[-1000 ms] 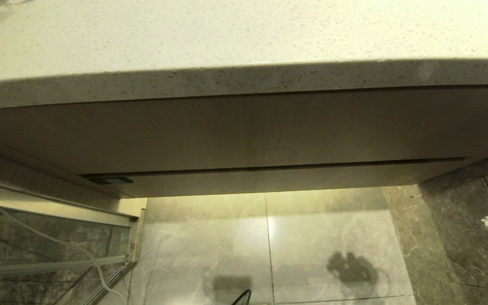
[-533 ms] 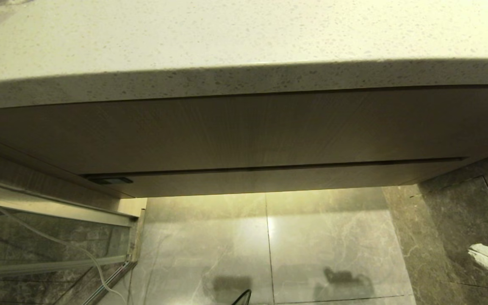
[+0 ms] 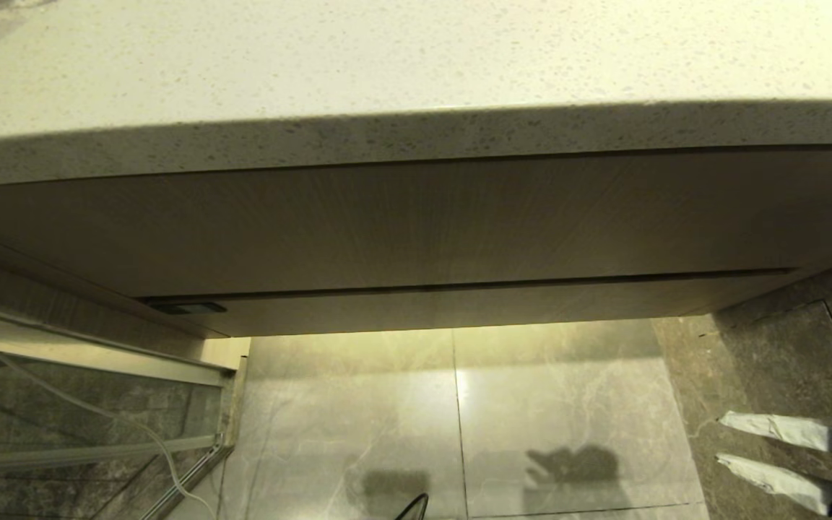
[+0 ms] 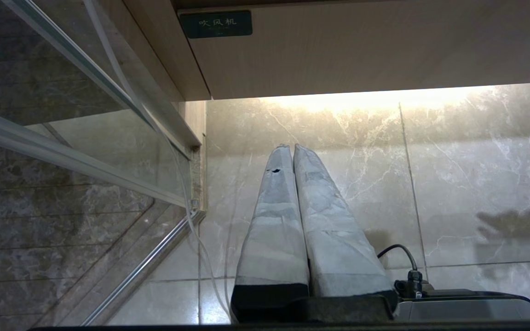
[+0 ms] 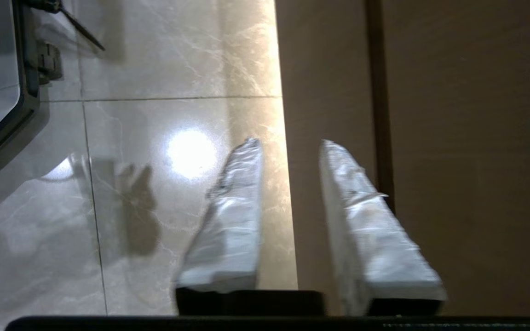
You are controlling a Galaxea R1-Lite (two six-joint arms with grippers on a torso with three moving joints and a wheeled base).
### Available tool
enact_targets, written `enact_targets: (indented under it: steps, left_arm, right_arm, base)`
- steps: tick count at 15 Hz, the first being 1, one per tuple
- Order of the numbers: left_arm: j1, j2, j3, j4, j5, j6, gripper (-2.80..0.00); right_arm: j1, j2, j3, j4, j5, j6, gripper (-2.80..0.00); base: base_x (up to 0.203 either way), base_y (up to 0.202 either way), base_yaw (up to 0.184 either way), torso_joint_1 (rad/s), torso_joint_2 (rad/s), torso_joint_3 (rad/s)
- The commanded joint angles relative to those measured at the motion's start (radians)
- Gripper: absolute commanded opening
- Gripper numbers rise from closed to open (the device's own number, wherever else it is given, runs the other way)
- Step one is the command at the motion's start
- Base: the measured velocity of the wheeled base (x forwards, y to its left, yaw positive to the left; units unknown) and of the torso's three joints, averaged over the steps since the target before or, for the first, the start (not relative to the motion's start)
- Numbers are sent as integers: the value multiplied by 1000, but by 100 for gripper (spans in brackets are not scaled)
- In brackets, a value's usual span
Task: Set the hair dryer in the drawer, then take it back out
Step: Pull open the drawer
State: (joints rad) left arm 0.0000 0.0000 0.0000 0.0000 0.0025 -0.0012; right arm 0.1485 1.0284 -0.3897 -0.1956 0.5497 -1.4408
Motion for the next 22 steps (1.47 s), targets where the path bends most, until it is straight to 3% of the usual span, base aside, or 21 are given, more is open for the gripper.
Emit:
enact_targets:
  steps: [1, 12, 22]
  left_arm:
    - [0, 0, 0, 0, 1, 0, -280]
    - [0, 0, 0, 0, 1, 1, -280]
    - [0, 0, 0, 0, 1, 0, -280]
  right_arm:
    - [6, 216, -29, -45, 12, -32, 0]
    - [74, 631, -225, -296, 11, -38, 0]
    - [93, 823, -379, -435, -79, -14, 0]
  base:
    - [0, 0, 0, 0, 0, 0]
    - [0, 0, 0, 0, 0, 0]
    - [0, 0, 0, 0, 0, 0]
